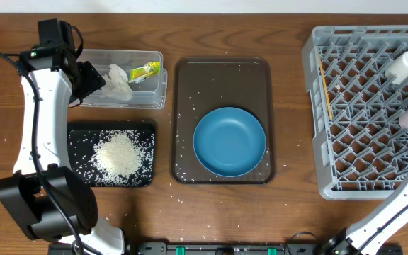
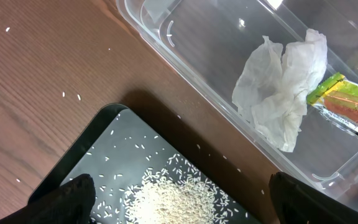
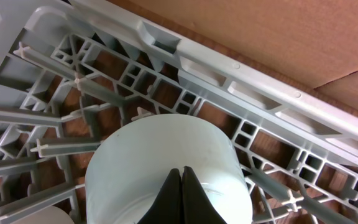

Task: Sort waste into correct bins and load items into the dishwasher rack
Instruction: 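Release the light-blue cup and raise the right gripper from the rack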

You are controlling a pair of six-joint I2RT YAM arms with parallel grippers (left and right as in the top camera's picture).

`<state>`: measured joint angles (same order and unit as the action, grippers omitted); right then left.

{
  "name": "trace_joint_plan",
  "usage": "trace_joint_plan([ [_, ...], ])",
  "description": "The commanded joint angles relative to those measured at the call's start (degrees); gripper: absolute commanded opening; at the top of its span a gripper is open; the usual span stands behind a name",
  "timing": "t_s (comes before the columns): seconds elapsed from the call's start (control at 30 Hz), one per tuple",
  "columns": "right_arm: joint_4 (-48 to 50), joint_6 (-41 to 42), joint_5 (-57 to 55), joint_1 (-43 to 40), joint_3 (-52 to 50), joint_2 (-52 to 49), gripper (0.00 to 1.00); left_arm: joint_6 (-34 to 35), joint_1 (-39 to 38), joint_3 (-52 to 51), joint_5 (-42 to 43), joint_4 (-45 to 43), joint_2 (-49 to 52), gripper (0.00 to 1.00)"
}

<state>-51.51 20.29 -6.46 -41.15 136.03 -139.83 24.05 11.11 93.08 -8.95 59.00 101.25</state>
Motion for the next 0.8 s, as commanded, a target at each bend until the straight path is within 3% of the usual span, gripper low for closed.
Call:
trace_joint_plan([
  [0.0, -1.1, -0.9, 1.3, -1.0, 0.0, 2.9, 0.01, 0.5, 0.2, -0.2, -0.1, 0.3, -1.3, 0.92],
  [0.13, -2.9, -0.9, 9.8, -0.7, 0.0, 8.7, 0.01, 0.5, 0.2, -0.2, -0.1, 0.3, -1.3, 0.92],
  [0.4, -4.1, -2.2, 46.4, 0.6, 0.0, 17.7, 0.13, 0.5, 0.2, -0.2, -0.1, 0.3, -1.3, 0.92],
  [0.47, -5.0, -2.7, 50.1, 2.3, 0.0, 18.6, 0.28, 0.5, 0.2, -0.2, -0.1, 0.3, -1.3, 0.92],
  [0.6, -9.9, -7.0, 51.9, 8.3, 0.0, 19.0, 0.67, 0.5, 0.2, -0.2, -0.1, 0.3, -1.3, 0.92],
  [0.7, -14.7, -12.3, 50.0, 14.1, -0.1, 18.8, 0.86, 0.5, 0.2, -0.2, -0.1, 0.3, -1.3, 0.92],
  [0.77, -17.4, -13.6, 45.9, 18.1, -0.1, 18.8, 0.89, 0.5, 0.2, -0.2, -0.1, 0.3, -1.3, 0.92],
])
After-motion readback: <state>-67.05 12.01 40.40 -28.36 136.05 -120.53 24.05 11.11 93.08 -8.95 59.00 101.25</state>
